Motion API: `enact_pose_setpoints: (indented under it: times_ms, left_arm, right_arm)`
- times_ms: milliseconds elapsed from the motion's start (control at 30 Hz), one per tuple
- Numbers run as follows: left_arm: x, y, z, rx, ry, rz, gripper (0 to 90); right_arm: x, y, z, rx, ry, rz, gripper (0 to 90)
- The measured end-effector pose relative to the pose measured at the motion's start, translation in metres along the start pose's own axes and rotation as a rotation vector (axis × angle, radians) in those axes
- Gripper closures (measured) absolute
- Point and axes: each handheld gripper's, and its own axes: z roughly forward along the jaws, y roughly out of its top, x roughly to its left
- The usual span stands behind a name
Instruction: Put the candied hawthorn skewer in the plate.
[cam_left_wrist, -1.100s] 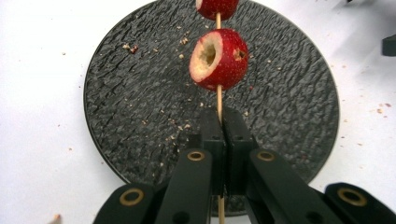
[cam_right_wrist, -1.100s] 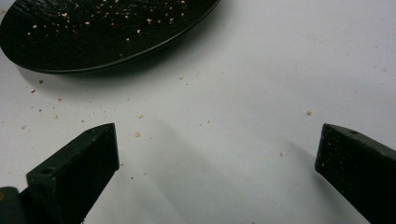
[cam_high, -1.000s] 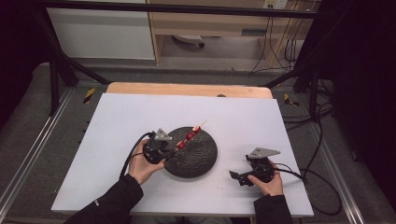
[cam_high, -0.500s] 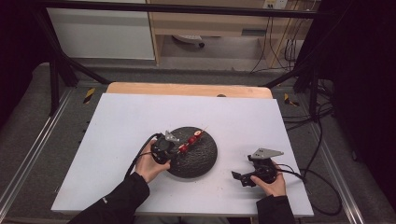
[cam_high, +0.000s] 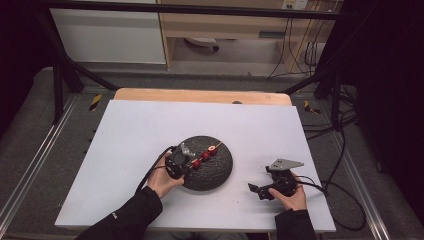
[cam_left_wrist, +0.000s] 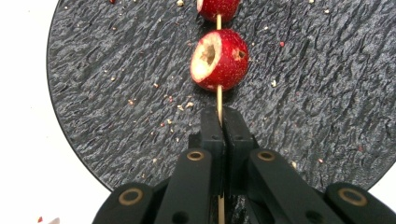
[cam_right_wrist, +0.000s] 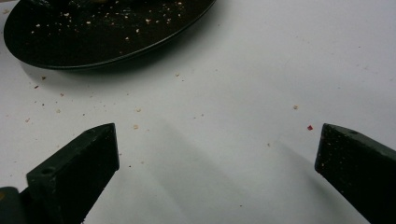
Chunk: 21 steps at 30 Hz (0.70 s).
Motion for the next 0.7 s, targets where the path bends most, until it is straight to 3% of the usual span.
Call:
enact_pose_setpoints:
  times_ms: [200,333,600,700]
  left_arm:
    - [-0.001,-0.002,-0.004,-0.028,-0.011,0.005,84.1]
    - [0.001,-0.005,-0.012,-0.048,-0.029,-0.002,75.1]
    - [0.009,-0.018,-0.031,-0.107,-0.076,0.016,40.1]
    - [0.014,-0.025,-0.038,-0.131,-0.079,0.032,31.7]
  right_arm:
    - [0.0,0.0,-0.001,-0.002,-0.002,0.005,0.5]
    - [0.0,0.0,-0.001,-0.002,-0.004,0.014,0.5]
    - [0.0,0.0,-0.001,0.0,-0.005,0.018,0.5]
    - [0.0,0.0,-0.001,0.001,-0.004,0.018,0.5]
